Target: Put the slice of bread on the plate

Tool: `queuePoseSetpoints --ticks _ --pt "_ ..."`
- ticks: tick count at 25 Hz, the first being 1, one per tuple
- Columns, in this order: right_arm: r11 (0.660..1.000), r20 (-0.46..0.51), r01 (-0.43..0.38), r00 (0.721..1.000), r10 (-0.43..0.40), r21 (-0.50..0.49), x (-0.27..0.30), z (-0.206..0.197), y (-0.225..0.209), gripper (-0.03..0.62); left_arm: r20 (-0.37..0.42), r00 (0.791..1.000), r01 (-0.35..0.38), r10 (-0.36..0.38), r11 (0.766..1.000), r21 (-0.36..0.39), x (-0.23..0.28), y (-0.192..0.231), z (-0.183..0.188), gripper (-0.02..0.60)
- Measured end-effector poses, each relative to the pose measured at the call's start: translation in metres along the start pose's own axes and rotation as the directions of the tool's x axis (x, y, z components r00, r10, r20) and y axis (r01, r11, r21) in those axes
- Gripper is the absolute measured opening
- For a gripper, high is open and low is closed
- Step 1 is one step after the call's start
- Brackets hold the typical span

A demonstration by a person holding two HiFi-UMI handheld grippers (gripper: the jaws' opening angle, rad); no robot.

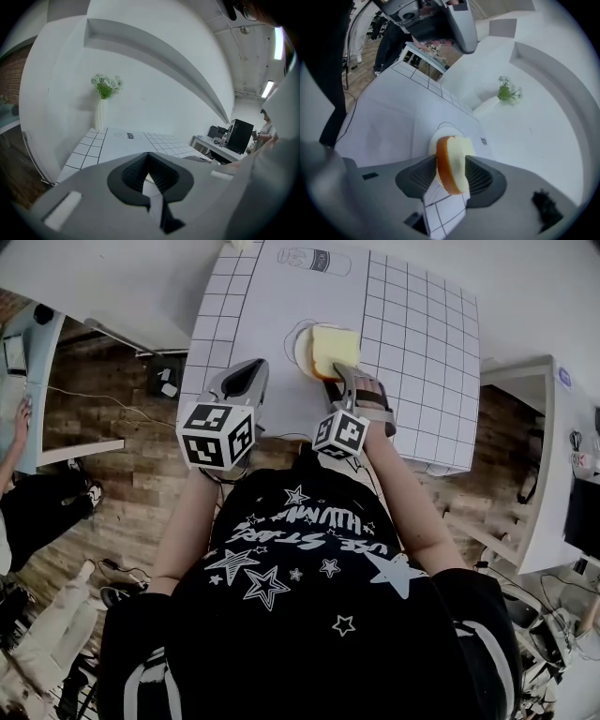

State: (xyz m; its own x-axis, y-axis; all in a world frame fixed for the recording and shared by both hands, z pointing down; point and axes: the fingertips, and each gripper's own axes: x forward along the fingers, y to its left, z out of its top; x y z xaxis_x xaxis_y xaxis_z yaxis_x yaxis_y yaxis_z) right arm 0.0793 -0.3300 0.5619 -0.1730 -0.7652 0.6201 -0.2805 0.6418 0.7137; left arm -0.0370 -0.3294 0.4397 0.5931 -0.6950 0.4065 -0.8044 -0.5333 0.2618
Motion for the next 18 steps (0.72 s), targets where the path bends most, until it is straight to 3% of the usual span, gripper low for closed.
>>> queuePoseSetpoints --ticks 11,18 --pt "0.999 -0.008 0.003 1.0 -0.003 0.049 -0.017 0.008 0.008 0.184 0.002 1.0 0.023 -0.023 1.0 0.003 -0.013 -0.001 -0.007 0.009" --pt "0.981 0.076 0.055 0.995 -0.07 0.186 -0.042 0.028 -0.005 0.183 0.019 0.999 0.047 -0.047 0.999 0.012 -0.029 -0.005 -0.008 0.009"
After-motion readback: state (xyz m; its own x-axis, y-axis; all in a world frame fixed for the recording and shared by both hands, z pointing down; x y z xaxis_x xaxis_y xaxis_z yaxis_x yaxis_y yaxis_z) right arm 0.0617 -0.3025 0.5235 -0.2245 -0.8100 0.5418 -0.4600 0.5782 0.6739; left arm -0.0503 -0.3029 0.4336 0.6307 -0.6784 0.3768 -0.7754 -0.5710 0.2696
